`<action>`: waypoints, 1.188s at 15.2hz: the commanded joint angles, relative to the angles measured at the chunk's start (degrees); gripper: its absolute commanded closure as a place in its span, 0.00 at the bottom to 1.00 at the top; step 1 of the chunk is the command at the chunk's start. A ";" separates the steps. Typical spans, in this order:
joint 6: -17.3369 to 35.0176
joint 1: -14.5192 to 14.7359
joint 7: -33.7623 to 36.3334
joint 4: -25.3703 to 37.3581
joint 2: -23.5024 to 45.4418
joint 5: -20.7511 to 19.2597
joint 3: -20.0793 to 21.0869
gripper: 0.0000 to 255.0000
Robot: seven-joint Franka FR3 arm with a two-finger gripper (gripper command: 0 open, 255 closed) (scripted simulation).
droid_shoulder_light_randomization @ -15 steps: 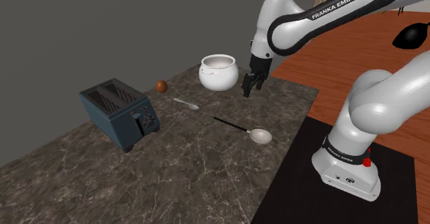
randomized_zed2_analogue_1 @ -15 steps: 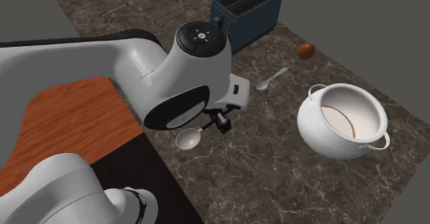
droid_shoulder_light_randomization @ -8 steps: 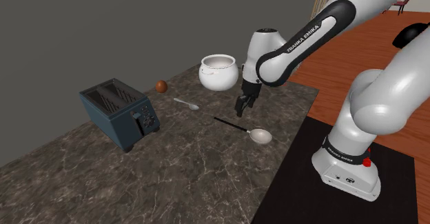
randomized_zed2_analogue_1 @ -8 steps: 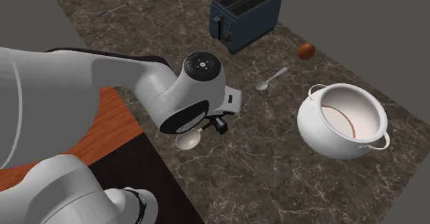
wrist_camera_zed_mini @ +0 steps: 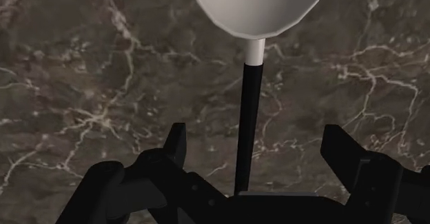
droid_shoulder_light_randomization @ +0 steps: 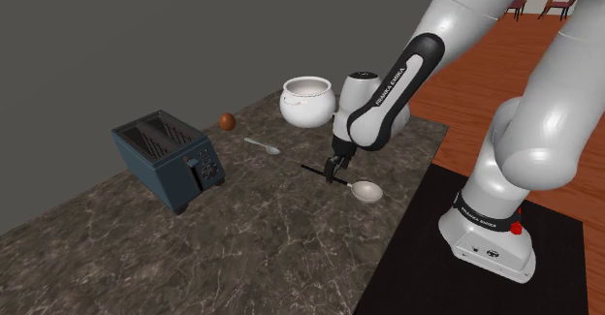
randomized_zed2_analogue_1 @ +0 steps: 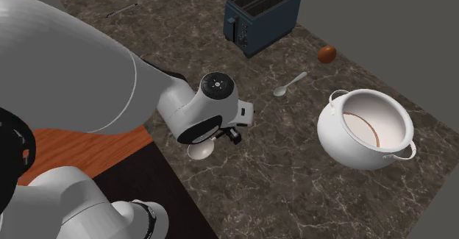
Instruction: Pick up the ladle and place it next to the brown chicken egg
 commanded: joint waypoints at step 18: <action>4.85 0.91 -3.39 1.21 6.01 4.32 0.33 1.00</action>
